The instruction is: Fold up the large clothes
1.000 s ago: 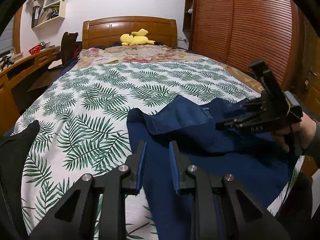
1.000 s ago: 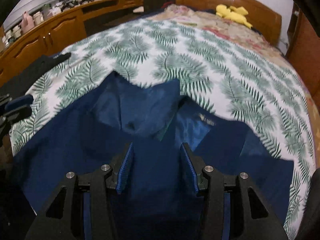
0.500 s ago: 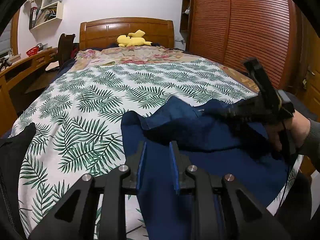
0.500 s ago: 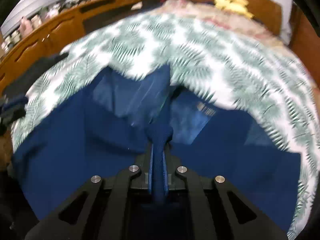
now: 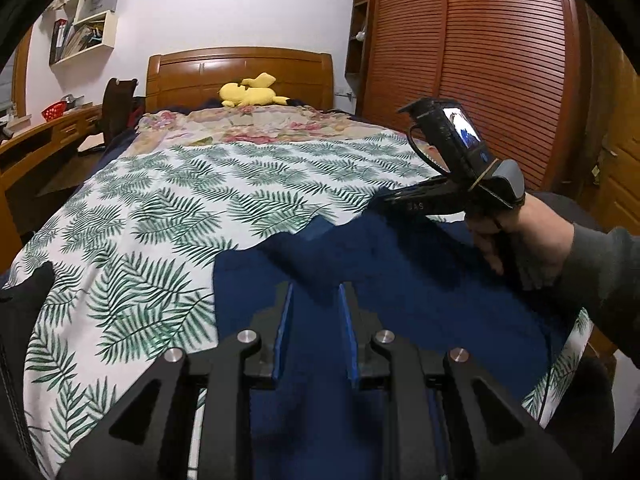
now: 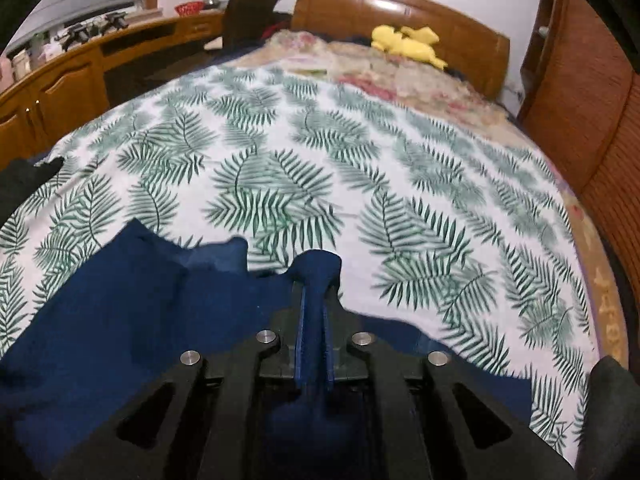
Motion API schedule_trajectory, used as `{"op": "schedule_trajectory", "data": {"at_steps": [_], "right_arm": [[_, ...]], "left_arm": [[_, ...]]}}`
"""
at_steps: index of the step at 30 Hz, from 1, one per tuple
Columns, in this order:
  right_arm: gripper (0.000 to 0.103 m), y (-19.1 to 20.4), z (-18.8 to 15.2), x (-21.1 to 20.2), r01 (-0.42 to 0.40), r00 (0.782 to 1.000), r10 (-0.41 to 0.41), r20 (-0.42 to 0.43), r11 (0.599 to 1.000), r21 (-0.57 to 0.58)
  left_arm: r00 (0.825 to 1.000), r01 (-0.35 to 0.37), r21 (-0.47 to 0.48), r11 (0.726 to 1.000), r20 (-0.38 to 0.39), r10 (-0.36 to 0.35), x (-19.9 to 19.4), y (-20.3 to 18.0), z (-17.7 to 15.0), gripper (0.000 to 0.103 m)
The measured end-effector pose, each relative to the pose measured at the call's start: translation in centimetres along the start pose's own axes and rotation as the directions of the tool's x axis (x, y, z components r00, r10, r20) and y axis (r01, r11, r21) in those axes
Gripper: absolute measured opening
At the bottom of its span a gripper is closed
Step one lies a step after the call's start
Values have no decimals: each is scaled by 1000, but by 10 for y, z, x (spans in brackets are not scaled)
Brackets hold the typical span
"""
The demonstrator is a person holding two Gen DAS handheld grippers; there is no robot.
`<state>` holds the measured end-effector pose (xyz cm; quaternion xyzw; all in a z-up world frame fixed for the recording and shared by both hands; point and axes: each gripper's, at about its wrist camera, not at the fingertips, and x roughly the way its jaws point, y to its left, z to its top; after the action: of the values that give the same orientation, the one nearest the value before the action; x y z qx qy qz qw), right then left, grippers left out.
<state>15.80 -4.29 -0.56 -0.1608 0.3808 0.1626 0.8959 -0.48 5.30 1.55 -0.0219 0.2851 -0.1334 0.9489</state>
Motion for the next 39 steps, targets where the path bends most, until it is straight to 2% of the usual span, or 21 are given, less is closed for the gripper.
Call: {"op": "schedule_trajectory", "data": {"at_steps": [2, 4, 10, 18, 23, 27, 30, 31, 33, 34, 35, 39], "right_arm": [[56, -7, -3, -9, -14, 1000, 13, 27, 1000, 22], [66, -20, -5, -21, -13, 998, 11, 57, 999, 48], [66, -78, -17, -28, 85, 996, -84, -13, 992, 97], [66, -152, -70, -10, 175, 975, -144, -170, 967, 186], [66, -173, -92, -4, 152, 971, -98, -217, 957, 249], [66, -178, -103, -2, 92, 975, -26, -222, 952, 291], [66, -178, -104, -2, 77, 977, -10, -214, 948, 307], [65, -178, -104, -2, 70, 977, -2, -211, 946, 316], [45, -179, -104, -1, 45, 979, 24, -205, 944, 328], [21, -179, -104, 0, 32, 979, 37, -201, 944, 328], [2, -178, -103, 1, 20, 980, 46, -196, 946, 322], [0, -173, -95, -8, -6, 990, 47, -136, 958, 286]], "left_arm": [[1000, 14, 3, 1000, 7, -14, 2, -5, 3, 21], [1000, 19, 10, 1000, 6, -19, 4, -10, 5, 21], [999, 54, 21, 998, 3, -54, 15, -26, 9, 21], [996, 84, 35, 996, -9, -84, 31, -42, 10, 21], [996, 82, 49, 995, -25, -81, 40, -49, 10, 21], [996, 84, 51, 995, -34, -83, 44, -51, 10, 21], [996, 83, 53, 995, -47, -80, 50, -52, 8, 21], [996, 81, 52, 995, -53, -79, 53, -51, 7, 21], [995, 79, 50, 996, -68, -75, 58, -50, 5, 21], [995, 77, 50, 996, -74, -74, 60, -49, 4, 21], [994, 76, 51, 996, -78, -72, 62, -49, 3, 21], [994, 61, 54, 997, -97, -55, 69, -49, 0, 21]]}}
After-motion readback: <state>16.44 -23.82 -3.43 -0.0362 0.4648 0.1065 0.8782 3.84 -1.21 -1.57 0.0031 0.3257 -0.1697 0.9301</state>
